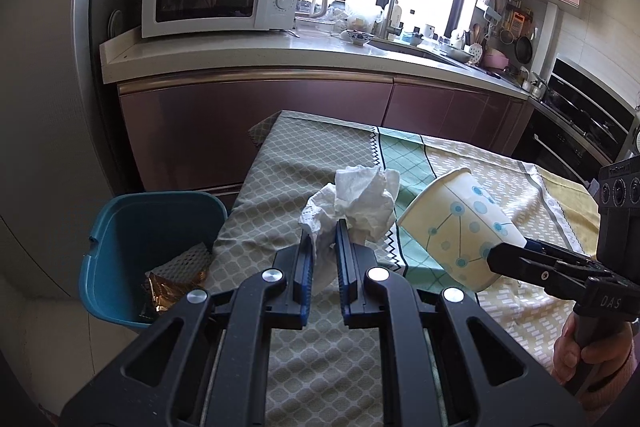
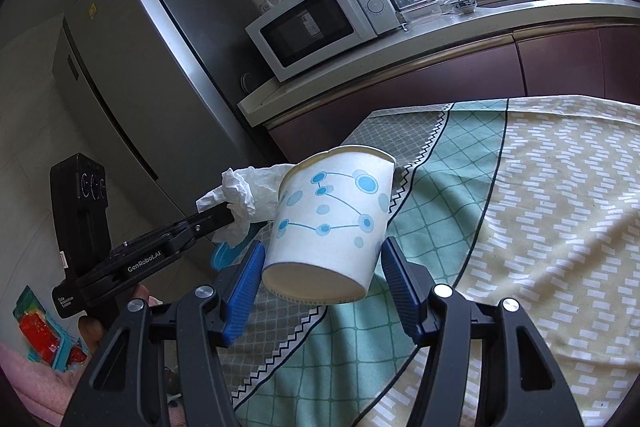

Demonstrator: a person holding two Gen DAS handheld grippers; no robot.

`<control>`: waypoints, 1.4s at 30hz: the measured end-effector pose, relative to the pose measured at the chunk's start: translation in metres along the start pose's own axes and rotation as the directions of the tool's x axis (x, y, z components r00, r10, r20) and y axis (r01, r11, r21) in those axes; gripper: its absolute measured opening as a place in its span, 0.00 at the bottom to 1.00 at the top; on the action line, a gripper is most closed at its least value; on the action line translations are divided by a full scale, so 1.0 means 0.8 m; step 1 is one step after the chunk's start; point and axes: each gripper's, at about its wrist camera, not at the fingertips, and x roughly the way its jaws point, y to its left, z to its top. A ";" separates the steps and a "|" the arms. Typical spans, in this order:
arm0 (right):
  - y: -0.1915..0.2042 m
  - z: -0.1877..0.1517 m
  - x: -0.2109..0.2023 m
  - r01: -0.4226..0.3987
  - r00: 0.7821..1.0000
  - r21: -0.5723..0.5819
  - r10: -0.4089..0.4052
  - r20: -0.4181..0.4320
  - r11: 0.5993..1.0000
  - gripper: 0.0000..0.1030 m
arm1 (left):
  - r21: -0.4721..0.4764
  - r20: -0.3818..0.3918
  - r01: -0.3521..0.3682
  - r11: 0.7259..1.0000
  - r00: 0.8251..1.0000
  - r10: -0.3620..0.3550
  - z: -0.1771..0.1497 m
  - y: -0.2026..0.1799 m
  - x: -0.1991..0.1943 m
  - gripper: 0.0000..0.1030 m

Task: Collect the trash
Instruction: 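Carry the tissue and the paper cup to the teal bin, then open both grippers over the teal bin to drop the tissue and cup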

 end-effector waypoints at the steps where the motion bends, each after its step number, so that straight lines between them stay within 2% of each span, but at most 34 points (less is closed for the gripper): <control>1: 0.003 0.001 0.005 -0.007 1.000 -0.006 0.007 -0.007 1.000 0.56 | -0.004 0.003 -0.009 1.000 1.000 0.009 0.000 0.005 -0.002 0.11; 16: 0.070 0.022 0.080 -0.113 0.988 -0.097 0.102 -0.119 0.989 0.56 | -0.113 0.000 -0.161 0.980 0.987 0.162 -0.003 0.115 -0.020 0.11; 26: 0.114 0.038 0.146 -0.169 0.970 -0.130 0.142 -0.196 0.977 0.56 | -0.170 -0.035 -0.227 0.959 0.974 0.224 -0.002 0.187 -0.012 0.12; 35: 0.131 0.045 0.201 -0.161 0.964 -0.131 0.128 -0.234 0.978 0.56 | -0.195 -0.100 -0.276 0.941 0.960 0.260 -0.010 0.232 0.023 0.13; 42: 0.134 0.046 0.241 -0.124 0.960 -0.128 0.087 -0.265 0.984 0.56 | -0.208 -0.167 -0.308 0.929 0.946 0.276 -0.025 0.252 0.060 0.13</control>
